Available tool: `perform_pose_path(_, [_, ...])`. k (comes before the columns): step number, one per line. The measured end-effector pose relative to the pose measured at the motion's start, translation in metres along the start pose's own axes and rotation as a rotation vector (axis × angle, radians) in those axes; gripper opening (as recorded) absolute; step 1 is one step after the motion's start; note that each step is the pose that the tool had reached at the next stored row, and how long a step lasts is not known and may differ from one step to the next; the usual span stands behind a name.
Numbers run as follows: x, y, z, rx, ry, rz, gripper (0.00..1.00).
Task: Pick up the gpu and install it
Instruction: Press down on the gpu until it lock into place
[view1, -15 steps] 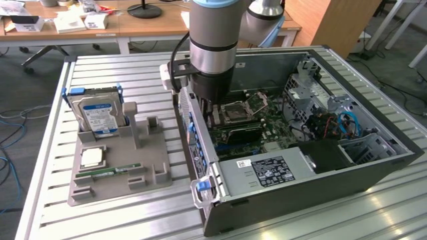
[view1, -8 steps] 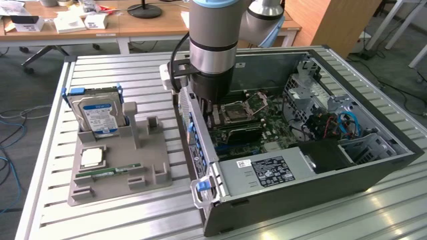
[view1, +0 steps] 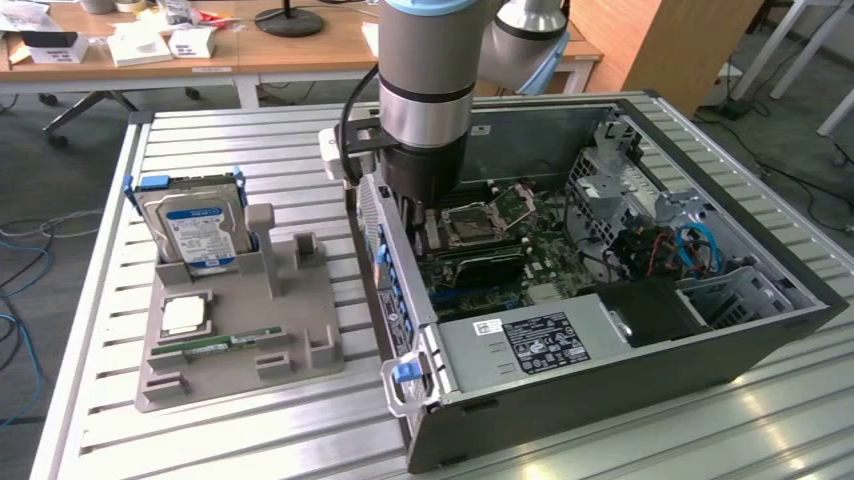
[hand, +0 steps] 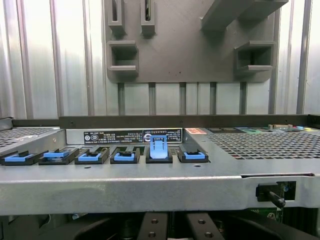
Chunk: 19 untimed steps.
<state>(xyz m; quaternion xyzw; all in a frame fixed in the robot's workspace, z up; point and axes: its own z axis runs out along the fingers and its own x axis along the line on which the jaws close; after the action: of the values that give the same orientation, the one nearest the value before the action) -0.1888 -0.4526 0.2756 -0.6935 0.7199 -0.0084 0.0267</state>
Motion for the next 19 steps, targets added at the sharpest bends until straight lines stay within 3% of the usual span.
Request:
perform_pose_path(7, [0.0, -0.0008, 0.0, -0.0024, 0.0001, 0.0, 0.11])
perform_pose_path(16, [0.0, -0.0075, 0.0002, -0.0204, -0.0013, 0.001, 0.11])
perform_pose_path(19, [0.0, -0.0107, -0.0005, -0.032, -0.0011, 0.001, 0.11])
